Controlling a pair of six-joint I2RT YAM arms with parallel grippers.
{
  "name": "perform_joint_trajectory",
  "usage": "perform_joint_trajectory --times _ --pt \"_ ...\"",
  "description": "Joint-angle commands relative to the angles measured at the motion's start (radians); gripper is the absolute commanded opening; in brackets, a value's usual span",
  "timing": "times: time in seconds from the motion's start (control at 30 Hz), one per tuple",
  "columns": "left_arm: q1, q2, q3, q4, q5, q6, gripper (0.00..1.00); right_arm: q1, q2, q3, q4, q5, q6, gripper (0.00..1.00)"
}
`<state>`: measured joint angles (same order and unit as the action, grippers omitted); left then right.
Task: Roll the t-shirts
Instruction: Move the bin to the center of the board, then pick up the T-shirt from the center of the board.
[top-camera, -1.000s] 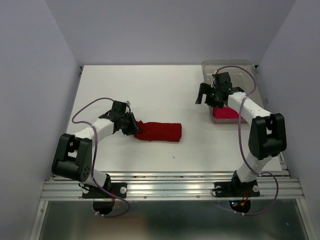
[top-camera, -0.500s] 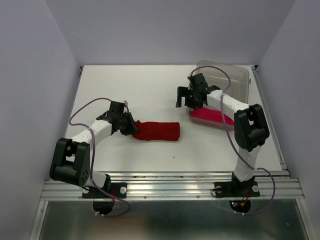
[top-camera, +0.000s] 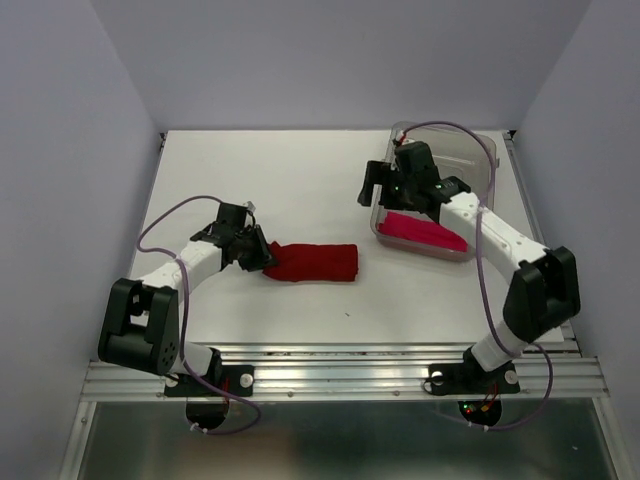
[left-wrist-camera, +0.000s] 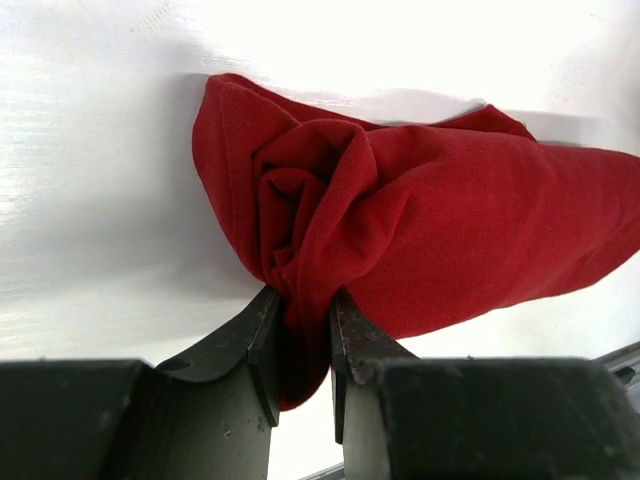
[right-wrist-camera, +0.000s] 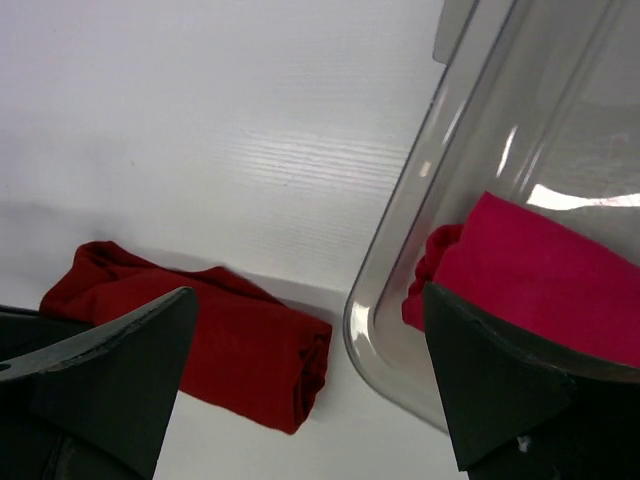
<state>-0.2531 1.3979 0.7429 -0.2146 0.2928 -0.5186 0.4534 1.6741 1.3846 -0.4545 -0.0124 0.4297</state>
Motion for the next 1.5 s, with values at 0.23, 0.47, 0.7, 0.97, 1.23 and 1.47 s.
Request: perform_joint_trajectory --times 0.23,0.47,0.7,0.97,1.23,1.47 --pt "0.017 0.010 0.056 -0.084 -0.036 0.123 0.00 0.149 -0.336 -0.439 0.209 0.083 0.360 0.98" --pt "0.017 0.085 0.164 -0.157 -0.132 0.247 0.00 0.198 -0.288 -0.591 0.424 0.092 0.547 0.98" --pt "0.015 0.141 0.188 -0.134 -0.095 0.250 0.00 0.237 -0.153 -0.631 0.565 0.055 0.633 0.98" --pt "0.015 0.142 0.177 -0.121 -0.092 0.252 0.00 0.268 -0.094 -0.670 0.651 0.052 0.702 0.98" --pt "0.015 0.136 0.179 -0.123 -0.089 0.250 0.00 0.286 -0.014 -0.644 0.688 0.023 0.721 0.92" --pt "0.015 0.130 0.168 -0.115 -0.087 0.247 0.00 0.304 0.013 -0.618 0.680 0.026 0.725 0.71"
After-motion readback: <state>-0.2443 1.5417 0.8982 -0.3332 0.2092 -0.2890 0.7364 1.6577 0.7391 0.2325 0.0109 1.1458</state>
